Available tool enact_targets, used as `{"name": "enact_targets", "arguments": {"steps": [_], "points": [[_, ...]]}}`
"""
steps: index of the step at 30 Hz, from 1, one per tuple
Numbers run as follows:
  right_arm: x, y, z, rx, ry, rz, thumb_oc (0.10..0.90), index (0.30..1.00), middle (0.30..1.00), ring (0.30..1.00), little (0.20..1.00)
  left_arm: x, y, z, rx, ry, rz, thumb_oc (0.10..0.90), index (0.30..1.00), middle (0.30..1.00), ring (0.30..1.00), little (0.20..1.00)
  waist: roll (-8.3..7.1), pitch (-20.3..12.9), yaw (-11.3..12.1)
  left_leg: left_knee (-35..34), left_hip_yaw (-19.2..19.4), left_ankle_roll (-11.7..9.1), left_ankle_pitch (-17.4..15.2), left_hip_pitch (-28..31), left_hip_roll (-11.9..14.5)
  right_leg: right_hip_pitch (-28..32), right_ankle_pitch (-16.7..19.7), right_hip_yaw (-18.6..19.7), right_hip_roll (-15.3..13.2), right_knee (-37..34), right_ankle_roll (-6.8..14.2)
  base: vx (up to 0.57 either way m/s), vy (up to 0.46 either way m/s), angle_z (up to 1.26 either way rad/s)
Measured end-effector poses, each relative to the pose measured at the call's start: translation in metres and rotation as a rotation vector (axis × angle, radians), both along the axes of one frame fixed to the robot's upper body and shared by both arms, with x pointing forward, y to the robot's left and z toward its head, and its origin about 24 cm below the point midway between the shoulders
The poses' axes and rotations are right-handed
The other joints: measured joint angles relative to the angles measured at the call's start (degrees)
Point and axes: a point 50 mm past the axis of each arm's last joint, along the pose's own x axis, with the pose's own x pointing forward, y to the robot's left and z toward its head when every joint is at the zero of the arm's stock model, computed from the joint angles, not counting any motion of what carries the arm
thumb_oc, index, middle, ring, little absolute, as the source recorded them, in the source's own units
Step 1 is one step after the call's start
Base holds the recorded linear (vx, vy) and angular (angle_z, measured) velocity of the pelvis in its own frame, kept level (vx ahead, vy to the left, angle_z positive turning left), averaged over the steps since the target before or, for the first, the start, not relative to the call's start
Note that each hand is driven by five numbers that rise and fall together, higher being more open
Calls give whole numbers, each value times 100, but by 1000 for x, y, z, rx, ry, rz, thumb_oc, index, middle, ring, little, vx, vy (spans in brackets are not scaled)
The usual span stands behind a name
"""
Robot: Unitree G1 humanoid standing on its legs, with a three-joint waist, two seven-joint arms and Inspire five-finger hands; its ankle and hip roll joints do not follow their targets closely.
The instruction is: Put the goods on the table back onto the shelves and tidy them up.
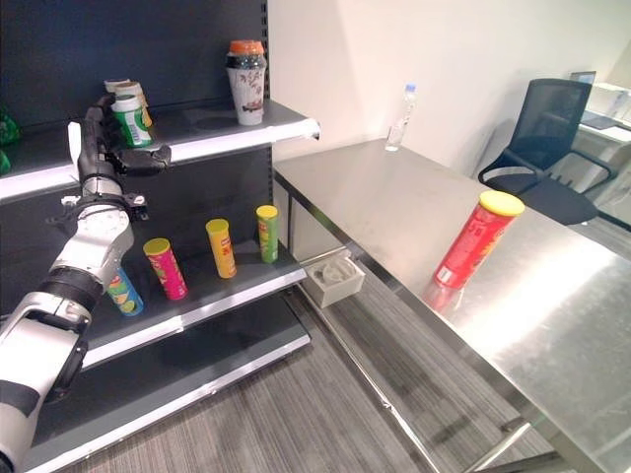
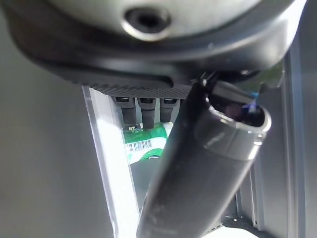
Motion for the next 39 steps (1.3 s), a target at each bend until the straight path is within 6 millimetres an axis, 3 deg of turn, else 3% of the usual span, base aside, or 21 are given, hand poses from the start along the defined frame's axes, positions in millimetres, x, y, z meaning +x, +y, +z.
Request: {"name": "enact_targets", "arguments": {"steps": [6, 9, 14, 20, 24, 27, 28, 30, 31, 32, 34, 36, 38, 39], "points": [[1, 0, 0, 2, -4, -3, 800, 900, 900, 900, 900, 0, -4, 5, 30, -9, -7, 800, 900, 900, 900, 900, -43, 27, 39, 0, -1, -1, -1, -12, 4, -12, -1, -1, 2, 0, 1, 0, 0, 0], [4, 1, 0, 6, -12, -2, 800, 900, 900, 900, 900, -7, -15, 19, 92, -86, -23, 800, 900, 900, 900, 900, -186, 139, 101, 1, -28, 10, 12, -40, 0, -25, 6, -20, 2, 0, -3, -3, -1, 1], [7, 4, 0, 12, -22, -11, 800, 900, 900, 900, 900, -41, -11, 26, 179, -275, 91, 800, 900, 900, 900, 900, -388, 273, 33, 2, -57, 20, 24, -44, 4, 4, 7, -82, 11, 3, -6, -16, -3, 2], [6, 5, -1, 18, -24, -5, 800, 900, 900, 900, 900, -75, 13, 22, 240, -358, 275, 800, 900, 900, 900, 900, -481, 420, 369, 6, -176, 7, 20, -49, -10, 61, -19, -223, 19, 0, -13, -45, -14, 10], [4, 5, -1, 17, -18, -6, 800, 900, 900, 900, 900, -90, 15, 37, 308, -450, 317, 800, 900, 900, 900, 900, -520, 529, 560, 3, -336, -22, 5, -52, -21, 126, -61, -348, 23, -3, -33, -32, -19, 20], [4, 5, -1, 21, -25, -16, 800, 900, 900, 900, 900, -112, 14, 48, 371, -547, 336, 800, 900, 900, 900, 900, -490, 547, 736, 3, -425, -30, 25, -58, -35, 179, -74, -463, 31, -1, -39, -58, -24, 13], [3, 5, -1, 22, -31, -38, 800, 900, 900, 900, 900, -131, 14, 41, 423, -578, 318, 800, 900, 900, 900, 900, -450, 548, 753, 3, -437, -19, 30, -45, -60, 194, -79, -468, 41, -2, -34, -62, -11, 12], [-2, 5, -1, 24, -20, -49, 800, 900, 900, 900, 900, -141, 6, 19, 487, -533, 241, 800, 900, 900, 900, 900, -393, 560, 887, 3, -478, -12, 26, -54, -87, 216, -99, -483, 45, -1, -26, -53, -10, 9], [-3, 3, -1, 18, -22, -64, 800, 900, 900, 900, 900, -148, 5, -2, 526, -452, 178, 800, 900, 900, 900, 900, -328, 577, 983, 6, -472, -20, 15, -34, -84, 224, -102, -480, 22, -4, -25, -94, -1, 9], [-1, 2, 0, 17, -34, -79, 800, 900, 900, 900, 900, -155, 4, -36, 549, -302, 98, 800, 900, 900, 900, 900, -268, 581, 1040, 5, -501, -17, 18, -49, -101, 231, -104, -503, 38, -3, -23, -68, -1, 5], [2, 1, 0, 13, -48, -105, 800, 900, 900, 900, 900, -170, 6, -83, 530, -98, -3, 800, 900, 900, 900, 900, -191, 569, 1077, 4, -516, -16, 28, -47, -101, 243, -105, -538, 32, -17, -22, -41, 2, 7], [4, -1, 0, 9, -48, -117, 800, 900, 900, 900, 900, -196, 11, -168, 477, 331, -159, 800, 900, 900, 900, 900, -139, 593, 1113, 4, -610, -49, 9, -65, -67, 265, -137, -617, 48, -47, -39, -58, 3, 15], [4, -2, 1, 7, -54, -136, 800, 900, 900, 900, 900, -228, 30, -224, 446, 661, -153, 800, 900, 900, 900, 900, -164, 655, 1116, 16, -634, -59, 16, -80, -7, 258, -154, -624, 94, -47, -73, -52, -1, 9], [4, -2, 1, 8, -54, -142, 800, 900, 900, 900, 900, -239, 37, -238, 435, 748, -135, 800, 900, 900, 900, 900, -188, 679, 1134, 15, -644, -68, 22, -88, 6, 257, -172, -632, 114, -46, -102, -78, -5, 9]]}}
